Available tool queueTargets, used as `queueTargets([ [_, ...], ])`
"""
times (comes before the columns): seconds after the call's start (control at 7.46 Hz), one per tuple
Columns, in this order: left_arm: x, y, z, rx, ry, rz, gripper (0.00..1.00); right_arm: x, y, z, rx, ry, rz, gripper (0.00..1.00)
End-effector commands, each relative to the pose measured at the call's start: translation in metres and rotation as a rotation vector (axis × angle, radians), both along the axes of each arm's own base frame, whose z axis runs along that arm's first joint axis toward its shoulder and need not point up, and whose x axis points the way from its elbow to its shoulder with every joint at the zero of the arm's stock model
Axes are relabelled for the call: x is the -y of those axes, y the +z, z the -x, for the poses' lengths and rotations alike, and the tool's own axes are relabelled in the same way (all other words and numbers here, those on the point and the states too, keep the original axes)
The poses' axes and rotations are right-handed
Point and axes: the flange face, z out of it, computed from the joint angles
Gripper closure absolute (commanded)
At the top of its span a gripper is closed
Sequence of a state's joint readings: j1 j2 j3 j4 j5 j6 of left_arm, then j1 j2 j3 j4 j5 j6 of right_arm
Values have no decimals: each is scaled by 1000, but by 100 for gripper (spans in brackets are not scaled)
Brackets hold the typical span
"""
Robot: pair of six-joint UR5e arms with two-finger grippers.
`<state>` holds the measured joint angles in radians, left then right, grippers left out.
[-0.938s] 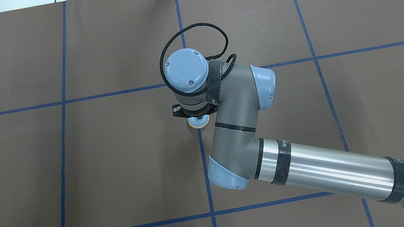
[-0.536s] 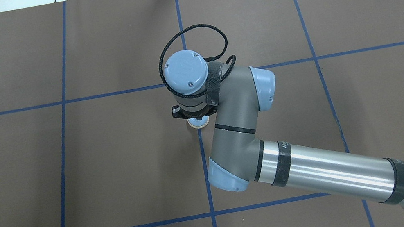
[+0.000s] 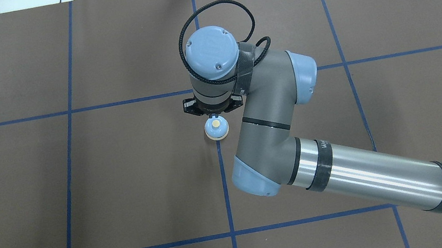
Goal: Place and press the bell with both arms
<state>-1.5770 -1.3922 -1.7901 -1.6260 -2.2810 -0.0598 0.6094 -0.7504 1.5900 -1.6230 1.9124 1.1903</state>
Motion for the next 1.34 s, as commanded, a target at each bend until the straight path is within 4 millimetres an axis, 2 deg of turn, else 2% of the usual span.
queueTargets([
  [0.0,1,-2,1,0,-1,-4,0,46,37,-127,-67,-115,-67,0],
  [0.13,1,-4,1,-1,-1,-10,0,70,61,-185,-115,-135,-103,0],
  [0.27,2,-6,0,-1,0,-15,0,92,99,-245,-111,-183,-121,0],
  [0.4,8,-12,1,-3,-13,-15,0,109,153,-328,-80,-244,-149,0],
  [0.54,16,-24,-3,-47,-28,-9,0,113,204,-399,-84,-278,-185,0],
  [0.67,14,-28,-8,-137,-19,5,0,109,242,-444,-105,-288,-193,0],
  [0.8,14,-27,-8,-139,-20,22,0,102,273,-476,-118,-285,-180,0],
  [0.94,17,-28,-8,-140,-16,37,0,82,319,-515,-129,-289,-159,0],
  [1.07,15,-26,-8,-140,-17,42,0,54,365,-543,-134,-321,-145,0],
  [1.21,8,-28,-6,-135,-15,33,0,33,393,-557,-129,-313,-105,0],
])
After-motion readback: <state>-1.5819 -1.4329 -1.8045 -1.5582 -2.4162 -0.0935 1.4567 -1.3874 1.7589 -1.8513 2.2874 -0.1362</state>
